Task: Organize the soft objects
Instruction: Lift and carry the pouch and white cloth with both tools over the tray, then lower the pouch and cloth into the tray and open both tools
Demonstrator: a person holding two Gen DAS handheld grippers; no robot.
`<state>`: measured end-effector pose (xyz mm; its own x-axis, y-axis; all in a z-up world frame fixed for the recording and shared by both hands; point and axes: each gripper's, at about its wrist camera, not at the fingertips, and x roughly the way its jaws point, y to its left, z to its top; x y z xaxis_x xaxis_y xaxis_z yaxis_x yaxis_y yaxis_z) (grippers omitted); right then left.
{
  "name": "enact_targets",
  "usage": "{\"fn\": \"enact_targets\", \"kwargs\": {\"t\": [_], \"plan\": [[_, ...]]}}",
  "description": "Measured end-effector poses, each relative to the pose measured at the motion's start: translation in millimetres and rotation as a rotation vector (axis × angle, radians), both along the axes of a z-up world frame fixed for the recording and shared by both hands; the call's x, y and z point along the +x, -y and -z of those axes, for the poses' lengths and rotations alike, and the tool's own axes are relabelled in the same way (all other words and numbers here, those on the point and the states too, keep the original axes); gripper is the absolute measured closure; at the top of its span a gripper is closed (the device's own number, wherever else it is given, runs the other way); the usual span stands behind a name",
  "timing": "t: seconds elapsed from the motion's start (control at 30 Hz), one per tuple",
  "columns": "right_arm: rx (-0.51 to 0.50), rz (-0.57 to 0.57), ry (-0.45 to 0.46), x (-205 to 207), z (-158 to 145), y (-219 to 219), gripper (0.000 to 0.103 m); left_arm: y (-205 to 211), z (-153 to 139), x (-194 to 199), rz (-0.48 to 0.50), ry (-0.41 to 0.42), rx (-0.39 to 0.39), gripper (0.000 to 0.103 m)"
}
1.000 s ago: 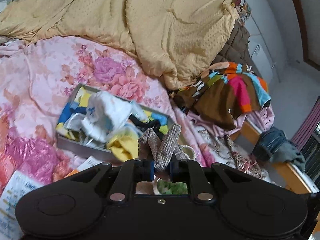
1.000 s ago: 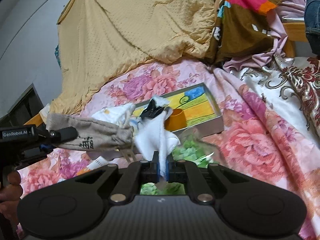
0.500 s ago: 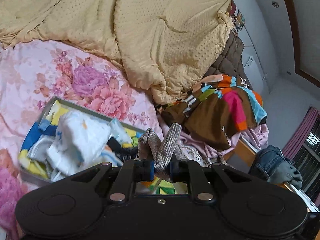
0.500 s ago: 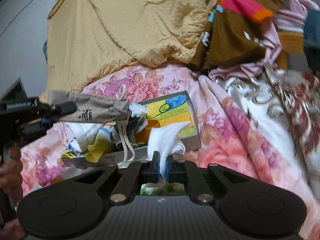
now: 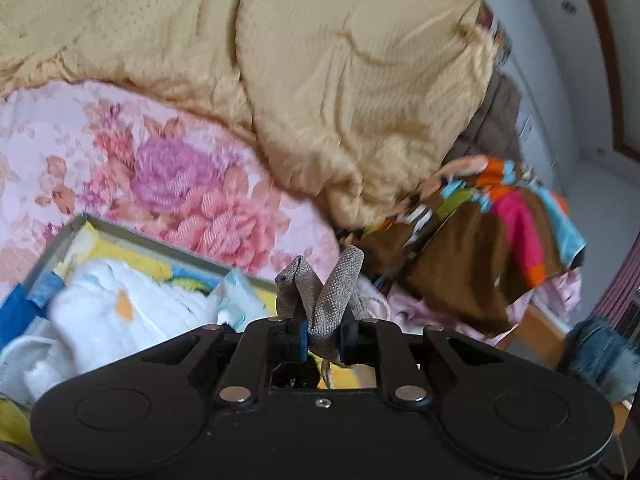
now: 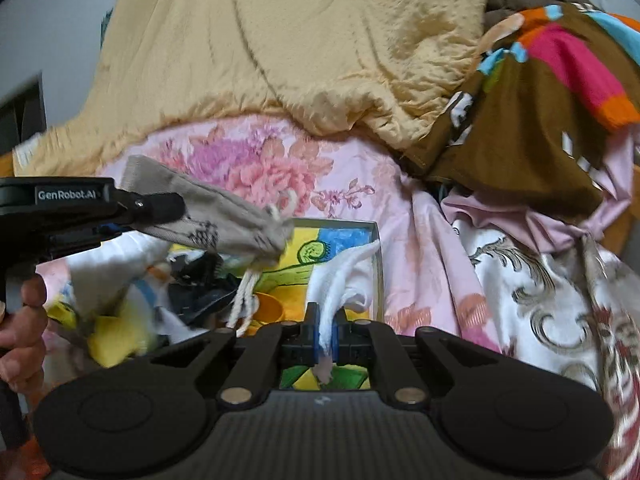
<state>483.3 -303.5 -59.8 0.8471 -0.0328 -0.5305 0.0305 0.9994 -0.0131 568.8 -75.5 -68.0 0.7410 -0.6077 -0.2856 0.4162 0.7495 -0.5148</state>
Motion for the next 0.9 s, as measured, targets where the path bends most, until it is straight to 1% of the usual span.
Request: {"fn": "enact_targets", "kwargs": {"t": [0.13, 0.33, 0.57, 0.9], "plan": [[-0.012, 0.000, -0.048, 17.7, 6.4, 0.2, 0.097, 8.3, 13.5, 7.3, 0.024, -0.024, 0.005, 0.089], [-0.032, 0.000, -0.079, 26.2, 13.1, -3.1, 0.097, 15.4, 29.7, 11.6, 0.046, -0.078, 0.007, 0.088], [-0.054, 0.010, -0.096, 28.2, 18.3, -9.2, 0.097, 12.8, 34.2, 14.3, 0.032, -0.110, -0.004, 0.085], [-0.063, 0.017, -0.100, 30.6, 17.9, -9.1, 0.096, 14.0, 37.8, 7.9, 0.032, -0.122, 0.012, 0.082]]}}
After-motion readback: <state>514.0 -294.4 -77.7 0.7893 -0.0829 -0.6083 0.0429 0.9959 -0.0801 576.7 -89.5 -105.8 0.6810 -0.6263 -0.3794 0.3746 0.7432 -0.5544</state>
